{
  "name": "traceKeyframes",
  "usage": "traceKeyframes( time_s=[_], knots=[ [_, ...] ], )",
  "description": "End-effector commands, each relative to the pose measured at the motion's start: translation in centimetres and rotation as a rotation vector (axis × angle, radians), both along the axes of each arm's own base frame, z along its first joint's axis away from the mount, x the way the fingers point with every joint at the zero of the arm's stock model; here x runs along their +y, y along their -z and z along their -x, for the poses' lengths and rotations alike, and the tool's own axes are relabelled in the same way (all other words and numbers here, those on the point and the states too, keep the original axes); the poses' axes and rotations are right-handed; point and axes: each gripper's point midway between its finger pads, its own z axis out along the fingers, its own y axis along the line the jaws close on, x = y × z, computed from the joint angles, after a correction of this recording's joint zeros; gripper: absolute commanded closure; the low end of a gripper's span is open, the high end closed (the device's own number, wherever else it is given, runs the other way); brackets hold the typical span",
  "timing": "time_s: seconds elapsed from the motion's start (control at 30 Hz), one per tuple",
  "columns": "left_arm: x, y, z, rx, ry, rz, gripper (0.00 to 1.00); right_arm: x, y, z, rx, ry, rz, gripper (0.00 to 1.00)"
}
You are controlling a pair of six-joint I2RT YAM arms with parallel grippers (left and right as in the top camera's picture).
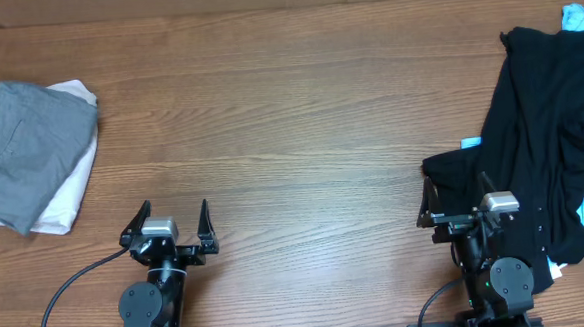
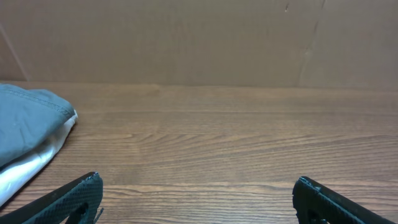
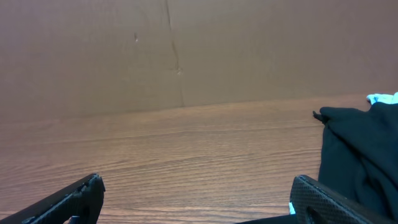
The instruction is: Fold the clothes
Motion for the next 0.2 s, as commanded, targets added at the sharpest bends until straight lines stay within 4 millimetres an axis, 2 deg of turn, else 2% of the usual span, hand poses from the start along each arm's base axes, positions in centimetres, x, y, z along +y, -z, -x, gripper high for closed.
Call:
traceKeyframes(
  time_s=[0.0,0.17],
  knots=[
    [-0.21,-0.06,0.04,-0.009,0.016,-0.020,0.00,-0.01,0.15,0.00,-0.005,-0.001,0.003,0.00],
    [-0.21,-0.06,0.04,-0.009,0.016,-0.020,0.00,-0.01,0.15,0.00,-0.005,-0.001,0.003,0.00]
  ],
)
